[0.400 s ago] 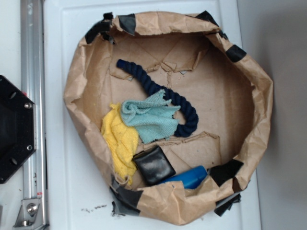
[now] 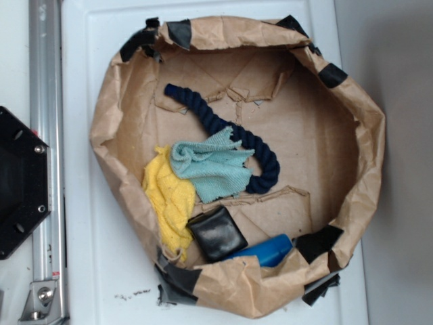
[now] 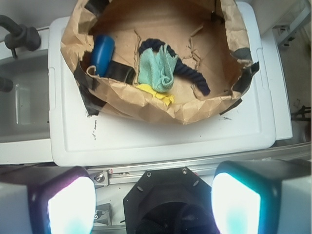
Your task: Grab the blue cloth.
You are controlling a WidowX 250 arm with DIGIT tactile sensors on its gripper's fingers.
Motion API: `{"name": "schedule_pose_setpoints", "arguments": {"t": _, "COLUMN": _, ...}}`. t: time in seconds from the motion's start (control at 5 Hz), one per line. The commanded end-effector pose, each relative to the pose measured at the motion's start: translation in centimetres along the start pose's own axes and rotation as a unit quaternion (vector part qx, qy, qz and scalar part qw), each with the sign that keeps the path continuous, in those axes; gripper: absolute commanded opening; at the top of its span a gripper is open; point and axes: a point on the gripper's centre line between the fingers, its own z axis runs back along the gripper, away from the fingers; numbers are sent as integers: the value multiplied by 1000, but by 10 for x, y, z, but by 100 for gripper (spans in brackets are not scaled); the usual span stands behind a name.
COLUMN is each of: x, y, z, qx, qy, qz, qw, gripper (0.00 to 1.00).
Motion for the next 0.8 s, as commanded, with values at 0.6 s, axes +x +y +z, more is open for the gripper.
{"name": "schedule_pose_setpoints", "arguments": {"t": 0.6, "x": 101, "y": -4, "z": -195, "qx": -5, "qy": 75, "qz": -41, "qw": 996, "gripper": 100}}
